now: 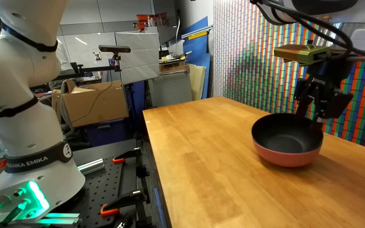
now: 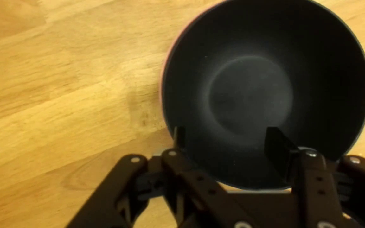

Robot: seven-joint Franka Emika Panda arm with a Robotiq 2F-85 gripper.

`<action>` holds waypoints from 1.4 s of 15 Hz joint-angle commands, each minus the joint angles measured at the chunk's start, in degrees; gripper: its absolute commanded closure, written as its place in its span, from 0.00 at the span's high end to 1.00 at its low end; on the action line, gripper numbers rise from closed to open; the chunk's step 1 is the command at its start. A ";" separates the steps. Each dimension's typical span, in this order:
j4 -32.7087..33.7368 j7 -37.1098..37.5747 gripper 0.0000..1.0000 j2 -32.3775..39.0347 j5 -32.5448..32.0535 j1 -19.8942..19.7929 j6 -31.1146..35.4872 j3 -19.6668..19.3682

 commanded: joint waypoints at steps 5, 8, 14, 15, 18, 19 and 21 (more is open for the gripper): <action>-0.80 -1.62 1.00 -2.48 -2.93 3.15 0.07 1.10; 0.09 -2.12 1.00 -2.22 -5.22 5.95 -1.09 2.23; 3.06 -1.88 1.00 -1.71 -7.72 11.79 -1.76 5.05; 3.62 -1.91 1.00 -1.75 -8.01 12.59 -1.89 5.40; 4.98 -2.39 1.00 -2.28 -8.35 13.99 -2.57 6.19; 5.48 -2.58 1.00 -2.50 -8.29 14.16 -3.32 6.32; 6.10 -2.15 1.00 -2.82 -8.28 14.36 -4.85 6.12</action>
